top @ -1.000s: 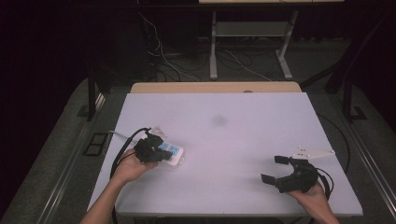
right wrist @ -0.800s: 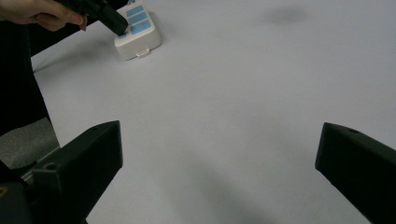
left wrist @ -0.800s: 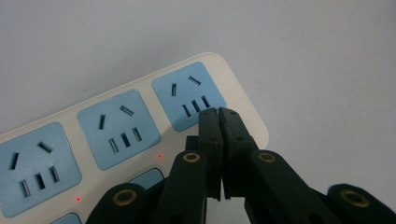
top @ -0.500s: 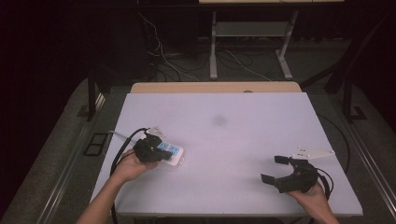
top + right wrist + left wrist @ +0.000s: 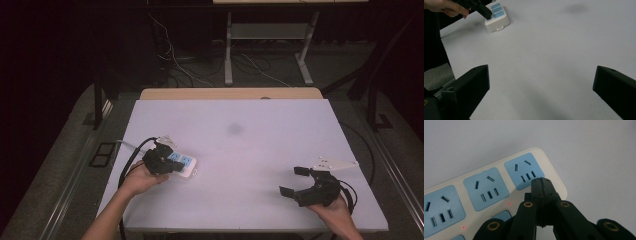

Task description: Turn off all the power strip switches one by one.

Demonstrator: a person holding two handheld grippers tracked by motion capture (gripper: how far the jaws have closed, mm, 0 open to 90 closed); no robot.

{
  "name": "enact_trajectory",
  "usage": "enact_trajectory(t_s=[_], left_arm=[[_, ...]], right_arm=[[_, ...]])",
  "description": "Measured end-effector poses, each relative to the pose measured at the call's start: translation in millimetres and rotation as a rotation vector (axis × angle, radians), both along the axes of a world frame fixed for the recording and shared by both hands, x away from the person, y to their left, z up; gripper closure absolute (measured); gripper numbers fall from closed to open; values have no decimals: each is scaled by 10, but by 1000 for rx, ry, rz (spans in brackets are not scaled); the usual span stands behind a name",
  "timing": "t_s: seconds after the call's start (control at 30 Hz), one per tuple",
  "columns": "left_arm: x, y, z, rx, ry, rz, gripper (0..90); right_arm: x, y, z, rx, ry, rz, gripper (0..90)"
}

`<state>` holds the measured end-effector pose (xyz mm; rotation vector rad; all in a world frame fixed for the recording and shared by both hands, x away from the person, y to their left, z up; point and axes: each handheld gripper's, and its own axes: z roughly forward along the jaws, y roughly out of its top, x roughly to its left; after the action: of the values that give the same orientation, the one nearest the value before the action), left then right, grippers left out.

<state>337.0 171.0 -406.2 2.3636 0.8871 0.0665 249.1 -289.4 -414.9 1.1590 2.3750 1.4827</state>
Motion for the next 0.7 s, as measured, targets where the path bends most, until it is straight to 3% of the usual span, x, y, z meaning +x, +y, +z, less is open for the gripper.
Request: enact_trajectory(t_s=[0.23,0.5,0.53,0.6,0.7], left_arm=[[-48,-39,11,37,-45,-17,895],[-65,-44,16,40,-71,-33,895],[-65,-29,41,18,-77,-32,895],[-66,-33,48,45,-72,-41,895],[-76,-44,58,46,-66,-50,895]], right_arm=[[4,-1,-3,0,-1,1,5],[3,-5,0,3,-3,-1,5],[3,-5,1,3,-3,-1,5],[4,-8,1,4,-3,-2,5],[7,-11,0,4,-2,-3,5]])
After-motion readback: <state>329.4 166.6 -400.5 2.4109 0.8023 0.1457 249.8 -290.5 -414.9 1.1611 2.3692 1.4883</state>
